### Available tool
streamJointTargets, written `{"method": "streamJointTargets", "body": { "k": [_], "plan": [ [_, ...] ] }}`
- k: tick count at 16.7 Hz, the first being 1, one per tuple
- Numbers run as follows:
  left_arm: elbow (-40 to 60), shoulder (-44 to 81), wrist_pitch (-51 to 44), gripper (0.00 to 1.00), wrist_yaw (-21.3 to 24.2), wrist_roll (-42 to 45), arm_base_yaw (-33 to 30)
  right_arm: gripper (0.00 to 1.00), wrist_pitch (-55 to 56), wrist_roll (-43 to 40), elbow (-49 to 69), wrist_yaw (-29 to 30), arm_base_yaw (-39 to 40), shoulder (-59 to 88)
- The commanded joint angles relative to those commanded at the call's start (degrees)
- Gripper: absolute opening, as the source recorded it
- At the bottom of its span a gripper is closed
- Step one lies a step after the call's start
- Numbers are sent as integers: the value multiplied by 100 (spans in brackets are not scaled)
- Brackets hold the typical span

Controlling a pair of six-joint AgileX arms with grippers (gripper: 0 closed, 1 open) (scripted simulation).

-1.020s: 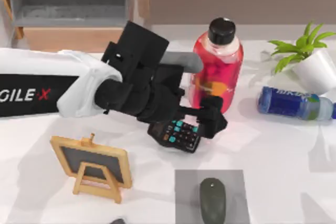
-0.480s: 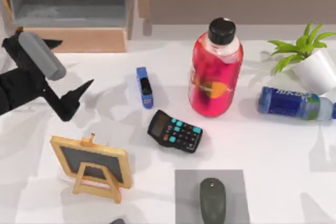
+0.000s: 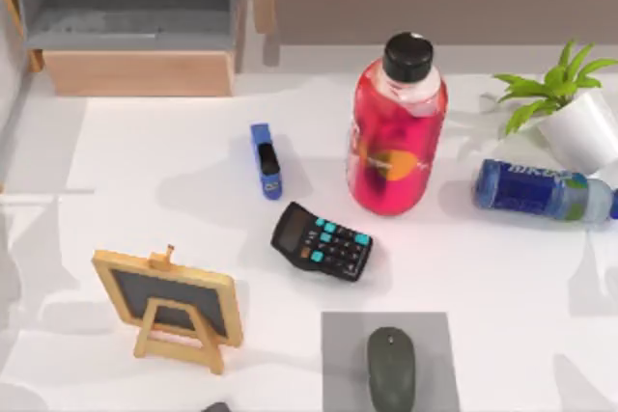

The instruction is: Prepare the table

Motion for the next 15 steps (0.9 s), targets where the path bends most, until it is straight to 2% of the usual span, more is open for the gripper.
{"method": "streamJointTargets", "body": {
  "k": [2,5,11,15],
  "plan": [
    [88,282,456,100,-50,528,448,100,0,0,0,0,0,0],
    [300,504,743,100,-135,868,733,100,0,0,0,0,0,0],
    [310,493,722,100,-148,862,703,100,0,0,0,0,0,0],
    [652,640,535,100,-407,862,460,100,0,0,0,0,0,0]
  ]
}}
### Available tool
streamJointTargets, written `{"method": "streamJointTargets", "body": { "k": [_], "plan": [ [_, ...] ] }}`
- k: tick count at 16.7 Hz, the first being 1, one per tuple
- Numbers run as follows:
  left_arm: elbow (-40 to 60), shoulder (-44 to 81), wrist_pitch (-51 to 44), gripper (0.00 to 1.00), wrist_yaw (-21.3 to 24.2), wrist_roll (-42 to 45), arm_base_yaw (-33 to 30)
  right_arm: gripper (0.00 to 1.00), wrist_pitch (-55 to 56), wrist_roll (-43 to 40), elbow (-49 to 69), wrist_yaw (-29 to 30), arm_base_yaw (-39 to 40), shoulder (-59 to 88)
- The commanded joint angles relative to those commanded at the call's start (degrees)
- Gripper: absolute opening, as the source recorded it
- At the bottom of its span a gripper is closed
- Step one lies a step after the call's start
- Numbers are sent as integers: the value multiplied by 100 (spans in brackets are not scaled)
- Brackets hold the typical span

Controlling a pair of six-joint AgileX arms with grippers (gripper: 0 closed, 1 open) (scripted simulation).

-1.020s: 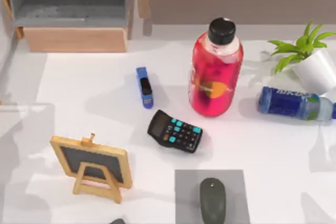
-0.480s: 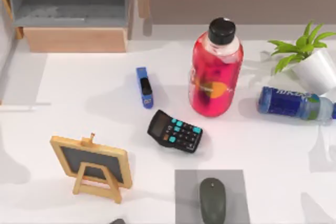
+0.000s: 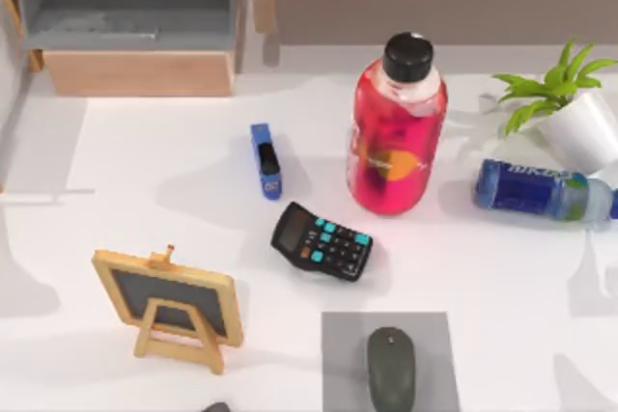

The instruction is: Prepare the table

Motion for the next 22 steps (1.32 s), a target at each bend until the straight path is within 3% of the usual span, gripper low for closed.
{"method": "streamJointTargets", "body": {
  "k": [5,18,22],
  "plan": [
    [96,41,-54,100,-71,-2,-73,100,0,0,0,0,0,0],
    [96,41,-54,2,-71,-2,-73,100,0,0,0,0,0,0],
    [96,41,-54,0,-71,-2,-73,100,0,0,0,0,0,0]
  ]
}}
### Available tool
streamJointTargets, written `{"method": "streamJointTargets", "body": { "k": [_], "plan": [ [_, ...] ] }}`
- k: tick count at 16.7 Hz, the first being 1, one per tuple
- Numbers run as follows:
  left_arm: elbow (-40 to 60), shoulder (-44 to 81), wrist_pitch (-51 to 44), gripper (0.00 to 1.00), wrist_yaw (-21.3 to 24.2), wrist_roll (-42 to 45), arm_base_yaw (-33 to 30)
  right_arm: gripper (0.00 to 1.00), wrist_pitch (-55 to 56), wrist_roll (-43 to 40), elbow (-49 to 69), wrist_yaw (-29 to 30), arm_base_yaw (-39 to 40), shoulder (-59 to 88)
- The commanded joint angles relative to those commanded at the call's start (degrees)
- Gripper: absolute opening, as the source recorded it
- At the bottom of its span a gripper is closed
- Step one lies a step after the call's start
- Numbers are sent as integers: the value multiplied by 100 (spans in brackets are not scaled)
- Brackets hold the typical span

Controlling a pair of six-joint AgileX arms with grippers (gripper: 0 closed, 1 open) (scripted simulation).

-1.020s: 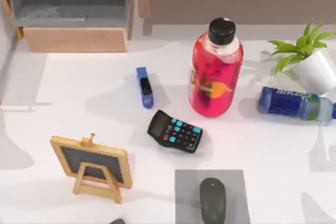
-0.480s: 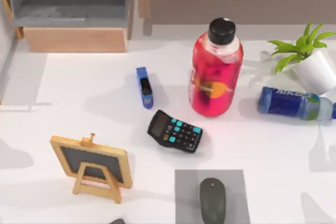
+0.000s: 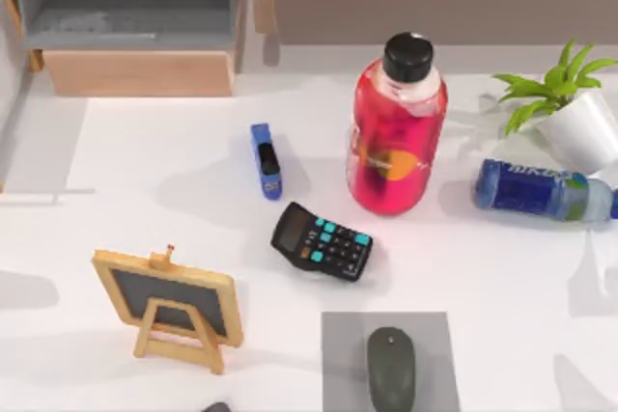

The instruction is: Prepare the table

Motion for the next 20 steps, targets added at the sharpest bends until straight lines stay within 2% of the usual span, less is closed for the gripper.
{"method": "streamJointTargets", "body": {
  "k": [6,14,20],
  "plan": [
    [9,69,-66,0,-13,-20,1,100,0,0,0,0,0,0],
    [1209,555,-729,0,-659,-48,-652,100,0,0,0,0,0,0],
    [1311,620,-820,0,-718,-58,-670,100,0,0,0,0,0,0]
  ]
}}
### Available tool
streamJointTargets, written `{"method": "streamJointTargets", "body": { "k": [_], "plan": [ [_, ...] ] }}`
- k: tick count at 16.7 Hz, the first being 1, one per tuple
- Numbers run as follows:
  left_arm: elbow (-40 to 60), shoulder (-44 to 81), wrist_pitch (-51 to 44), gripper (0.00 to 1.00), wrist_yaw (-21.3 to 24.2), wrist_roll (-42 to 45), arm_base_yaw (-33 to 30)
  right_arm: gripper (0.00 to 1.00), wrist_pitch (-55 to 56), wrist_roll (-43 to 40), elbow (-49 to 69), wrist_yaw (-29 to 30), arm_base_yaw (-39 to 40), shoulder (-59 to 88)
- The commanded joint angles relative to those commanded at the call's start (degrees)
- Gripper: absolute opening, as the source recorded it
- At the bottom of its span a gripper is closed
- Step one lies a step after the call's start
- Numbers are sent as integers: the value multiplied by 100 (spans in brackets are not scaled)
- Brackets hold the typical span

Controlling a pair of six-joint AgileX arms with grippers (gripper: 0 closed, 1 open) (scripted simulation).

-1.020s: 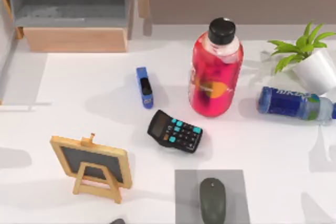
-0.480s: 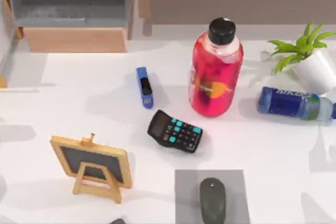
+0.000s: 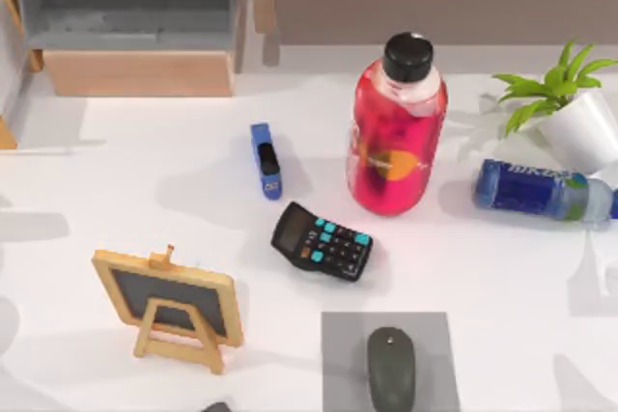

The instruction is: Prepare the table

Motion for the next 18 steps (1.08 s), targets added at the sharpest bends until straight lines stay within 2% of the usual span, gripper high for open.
{"method": "streamJointTargets", "body": {
  "k": [8,14,18],
  "plan": [
    [1259,557,-686,0,-445,-21,-465,100,0,0,0,0,0,0],
    [1315,585,-736,0,-462,-29,-457,100,0,0,0,0,0,0],
    [1856,845,-1016,0,-584,-24,-581,100,0,0,0,0,0,0]
  ]
}}
